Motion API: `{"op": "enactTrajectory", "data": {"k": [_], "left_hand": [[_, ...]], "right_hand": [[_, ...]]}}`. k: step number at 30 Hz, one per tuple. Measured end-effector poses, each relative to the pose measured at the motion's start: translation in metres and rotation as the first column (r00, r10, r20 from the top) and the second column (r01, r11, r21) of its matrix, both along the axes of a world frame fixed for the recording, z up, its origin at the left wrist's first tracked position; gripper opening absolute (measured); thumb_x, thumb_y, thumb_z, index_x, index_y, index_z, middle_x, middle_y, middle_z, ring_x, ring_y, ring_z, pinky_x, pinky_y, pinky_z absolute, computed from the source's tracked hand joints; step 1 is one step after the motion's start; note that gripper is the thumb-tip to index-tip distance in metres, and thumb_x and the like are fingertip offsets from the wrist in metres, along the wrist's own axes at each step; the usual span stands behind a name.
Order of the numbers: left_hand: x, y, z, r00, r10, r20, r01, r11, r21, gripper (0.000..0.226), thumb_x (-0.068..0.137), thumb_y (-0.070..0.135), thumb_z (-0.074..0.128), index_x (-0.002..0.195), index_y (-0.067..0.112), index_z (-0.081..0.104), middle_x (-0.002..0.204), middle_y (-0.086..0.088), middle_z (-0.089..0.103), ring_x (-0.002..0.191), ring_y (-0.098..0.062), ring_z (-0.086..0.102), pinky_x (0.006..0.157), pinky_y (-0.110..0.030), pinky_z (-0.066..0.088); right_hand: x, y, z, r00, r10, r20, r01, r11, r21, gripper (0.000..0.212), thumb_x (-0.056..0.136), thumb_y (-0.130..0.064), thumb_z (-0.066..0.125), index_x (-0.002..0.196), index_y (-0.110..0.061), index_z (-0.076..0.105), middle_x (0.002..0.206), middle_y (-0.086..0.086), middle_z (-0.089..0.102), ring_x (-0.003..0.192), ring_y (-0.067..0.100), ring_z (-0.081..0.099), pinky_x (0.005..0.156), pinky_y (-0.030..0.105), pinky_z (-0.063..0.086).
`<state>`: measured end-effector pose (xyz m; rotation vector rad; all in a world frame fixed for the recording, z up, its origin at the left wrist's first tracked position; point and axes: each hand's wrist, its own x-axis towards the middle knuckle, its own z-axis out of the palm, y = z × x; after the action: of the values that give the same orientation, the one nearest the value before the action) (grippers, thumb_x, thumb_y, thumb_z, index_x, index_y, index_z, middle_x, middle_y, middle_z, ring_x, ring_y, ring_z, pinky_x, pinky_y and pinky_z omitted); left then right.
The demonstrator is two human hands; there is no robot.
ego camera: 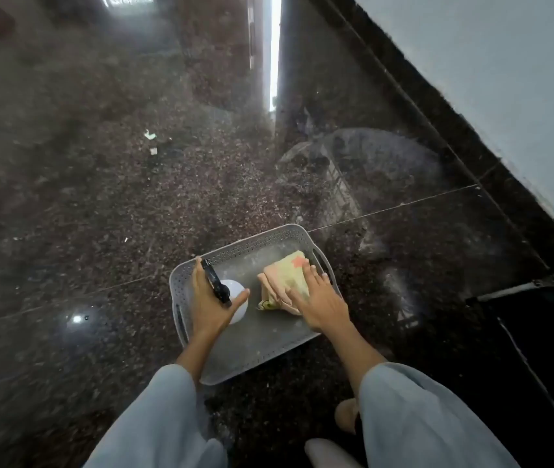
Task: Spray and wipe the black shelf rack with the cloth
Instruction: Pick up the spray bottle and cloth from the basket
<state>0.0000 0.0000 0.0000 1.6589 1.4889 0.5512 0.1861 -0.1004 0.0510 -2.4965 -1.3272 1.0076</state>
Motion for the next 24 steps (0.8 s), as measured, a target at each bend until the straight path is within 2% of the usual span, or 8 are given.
{"op": "enactTrajectory", "data": {"k": [3, 5, 7, 10, 13, 15, 19, 24], "left_hand": [[0.006, 0.006, -0.006, 0.999, 0.038, -0.012, -0.037, 0.997, 0.064, 0.086, 0.074, 0.031, 0.075, 0.145, 0.018, 0.03, 0.116, -0.017, 0.061, 0.108, -0.034, 0.058, 0.092, -0.045, 0.048], [0.006, 0.005, -0.007, 0.993, 0.106, -0.059, -0.102, 0.992, 0.069, 0.069, 0.075, 0.021, 0.074, 0.137, 0.013, 0.044, 0.103, -0.014, 0.067, 0.097, -0.033, 0.063, 0.083, -0.04, 0.05], [0.005, 0.004, -0.009, 0.991, 0.118, -0.062, -0.112, 0.99, 0.087, 0.062, 0.075, 0.018, 0.075, 0.131, 0.012, 0.049, 0.103, -0.013, 0.068, 0.096, -0.032, 0.064, 0.083, -0.041, 0.051], [0.001, 0.007, -0.018, 0.995, 0.08, -0.065, -0.074, 0.993, 0.09, 0.062, 0.073, 0.026, 0.074, 0.129, 0.013, 0.049, 0.099, -0.013, 0.068, 0.091, -0.031, 0.065, 0.082, -0.044, 0.052], [-0.001, 0.007, -0.024, 0.997, 0.075, -0.025, -0.072, 0.991, 0.112, 0.069, 0.068, 0.047, 0.064, 0.126, 0.015, 0.048, 0.098, -0.013, 0.067, 0.089, -0.03, 0.065, 0.079, -0.046, 0.053], [-0.002, 0.007, -0.026, 0.998, 0.061, -0.019, -0.058, 0.99, 0.128, 0.072, 0.066, 0.053, 0.06, 0.127, 0.018, 0.045, 0.101, -0.013, 0.066, 0.092, -0.029, 0.064, 0.079, -0.046, 0.053], [-0.002, 0.009, -0.029, 0.999, 0.052, -0.012, -0.05, 0.989, 0.136, 0.072, 0.067, 0.053, 0.059, 0.128, 0.017, 0.044, 0.096, -0.012, 0.066, 0.087, -0.025, 0.063, 0.077, -0.037, 0.05], [-0.003, 0.008, -0.03, 0.998, 0.058, -0.009, -0.056, 0.988, 0.147, 0.074, 0.065, 0.055, 0.058, 0.128, 0.018, 0.044, 0.094, -0.011, 0.066, 0.086, -0.022, 0.063, 0.078, -0.034, 0.047]], "right_hand": [[0.009, 0.006, -0.011, 0.998, -0.049, -0.045, 0.047, 0.998, -0.04, 0.067, 0.1, -0.051, 0.031, 0.155, -0.027, 0.002, 0.157, 0.002, 0.025, 0.143, 0.027, 0.024, 0.108, 0.044, 0.031], [0.017, 0.011, -0.024, 0.991, -0.099, -0.092, 0.091, 0.992, -0.088, 0.066, 0.099, -0.05, 0.032, 0.154, -0.023, 0.006, 0.152, 0.007, 0.034, 0.136, 0.03, 0.037, 0.105, 0.044, 0.036], [0.022, 0.016, -0.036, 0.977, -0.16, -0.143, 0.142, 0.981, -0.13, 0.066, 0.099, -0.048, 0.037, 0.153, -0.016, 0.014, 0.15, 0.012, 0.036, 0.134, 0.032, 0.04, 0.106, 0.044, 0.036], [0.026, 0.025, -0.053, 0.941, -0.261, -0.213, 0.233, 0.961, -0.148, 0.06, 0.096, -0.044, 0.048, 0.142, -0.009, 0.032, 0.143, 0.018, 0.042, 0.129, 0.035, 0.043, 0.103, 0.041, 0.038], [0.024, 0.032, -0.068, 0.901, -0.353, -0.252, 0.322, 0.934, -0.156, 0.067, 0.09, -0.035, 0.062, 0.143, -0.006, 0.032, 0.141, 0.021, 0.036, 0.127, 0.037, 0.042, 0.102, 0.037, 0.037], [0.022, 0.034, -0.077, 0.882, -0.4, -0.248, 0.364, 0.914, -0.18, 0.075, 0.086, -0.031, 0.068, 0.144, -0.007, 0.029, 0.142, 0.021, 0.034, 0.129, 0.037, 0.04, 0.105, 0.039, 0.036], [0.023, 0.036, -0.089, 0.887, -0.431, -0.166, 0.402, 0.897, -0.185, 0.084, 0.076, -0.039, 0.077, 0.139, -0.005, 0.033, 0.139, 0.019, 0.041, 0.13, 0.036, 0.041, 0.104, 0.042, 0.04], [0.031, 0.039, -0.106, 0.827, -0.5, -0.258, 0.439, 0.86, -0.259, 0.094, 0.046, -0.057, 0.084, 0.12, -0.006, 0.057, 0.121, 0.011, 0.063, 0.111, 0.029, 0.06, 0.091, 0.041, 0.051]]}}
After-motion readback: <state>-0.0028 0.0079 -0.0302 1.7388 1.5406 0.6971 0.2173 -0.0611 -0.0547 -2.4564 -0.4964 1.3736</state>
